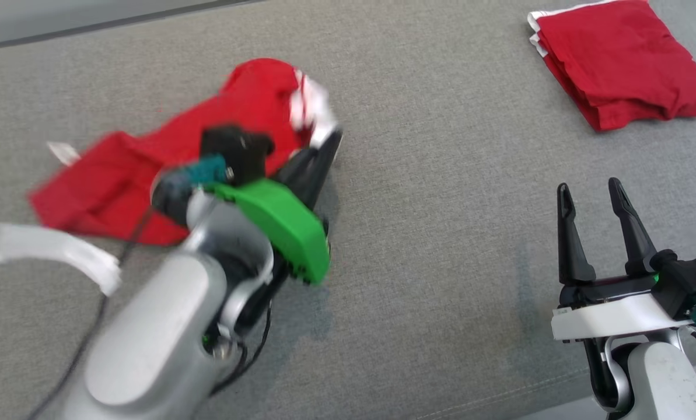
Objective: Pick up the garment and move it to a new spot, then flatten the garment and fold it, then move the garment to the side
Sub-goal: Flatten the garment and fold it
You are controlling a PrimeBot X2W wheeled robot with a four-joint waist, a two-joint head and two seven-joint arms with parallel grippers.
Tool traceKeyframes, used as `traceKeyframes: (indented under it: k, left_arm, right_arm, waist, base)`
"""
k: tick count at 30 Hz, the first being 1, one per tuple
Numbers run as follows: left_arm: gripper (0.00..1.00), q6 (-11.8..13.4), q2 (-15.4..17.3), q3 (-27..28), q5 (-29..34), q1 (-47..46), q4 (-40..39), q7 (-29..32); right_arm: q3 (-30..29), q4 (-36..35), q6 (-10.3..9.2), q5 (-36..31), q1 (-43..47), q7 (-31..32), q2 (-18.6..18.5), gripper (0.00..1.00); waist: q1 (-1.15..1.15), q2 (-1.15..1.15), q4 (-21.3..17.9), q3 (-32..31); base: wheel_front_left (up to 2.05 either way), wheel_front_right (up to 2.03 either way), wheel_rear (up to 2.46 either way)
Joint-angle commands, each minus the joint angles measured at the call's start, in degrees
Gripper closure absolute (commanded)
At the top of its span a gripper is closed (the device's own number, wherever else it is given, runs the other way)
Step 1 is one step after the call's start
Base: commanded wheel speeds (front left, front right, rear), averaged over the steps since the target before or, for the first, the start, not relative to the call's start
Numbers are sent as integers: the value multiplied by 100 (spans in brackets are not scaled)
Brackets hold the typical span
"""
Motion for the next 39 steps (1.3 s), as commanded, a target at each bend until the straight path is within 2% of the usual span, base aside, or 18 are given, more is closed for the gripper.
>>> traceKeyframes:
  k: [1,4,6,8,15,21,26,29,30,34,39]
  left_arm:
    - [100,-42,-32,102,-172,-329,-354,200]
    - [100,68,-204,396,-587,-1063,-919,823]
    - [100,191,-177,605,-720,-1568,-1017,1209]
    - [100,248,-142,712,-730,-1824,-993,1347]
    - [100,544,-6,1287,-823,-2996,29,1841]
    - [100,498,284,1537,-653,-3582,940,1760]
    - [100,476,824,1710,-384,-3602,1719,1601]
    - [100,540,1183,1807,-284,-3307,2158,1546]
    - [100,569,1390,1912,-255,-3106,2422,1442]
    - [100,583,1656,2133,-360,-2546,2855,1196]
    - [100,603,1825,2382,-502,-1964,3211,859]
  right_arm:
    - [2,17,-6,18,45,-19,-6,0]
    - [82,46,-6,112,16,-19,-8,0]
    - [131,66,-6,171,-10,-19,-8,0]
    - [142,71,-6,202,-18,-19,-9,0]
    - [176,160,-6,376,82,-19,-7,0]
    - [212,214,-6,348,256,-19,-7,0]
    - [278,250,-6,268,381,-19,-10,0]
    - [276,241,-6,265,400,-19,-5,0]
    - [275,245,-6,288,404,-19,-5,0]
    - [342,298,-6,214,422,-19,-6,0]
    - [438,350,-6,-19,300,-19,-4,0]
  waist:
    - [0,0,116,-131]
    - [0,0,123,-227]
    - [0,0,88,-281]
    - [0,0,67,-304]
    - [0,0,-159,-480]
    - [0,0,-294,-649]
    - [0,0,-353,-812]
    - [0,0,-306,-801]
    - [0,0,-246,-757]
    - [0,0,-95,-650]
    - [0,0,185,-474]
  base:
    - [0,0,0]
    - [0,0,0]
    - [0,0,0]
    - [0,0,0]
    - [0,0,0]
    - [0,0,0]
    - [0,0,0]
    - [0,0,0]
    - [0,0,0]
    - [0,0,0]
    - [0,0,0]
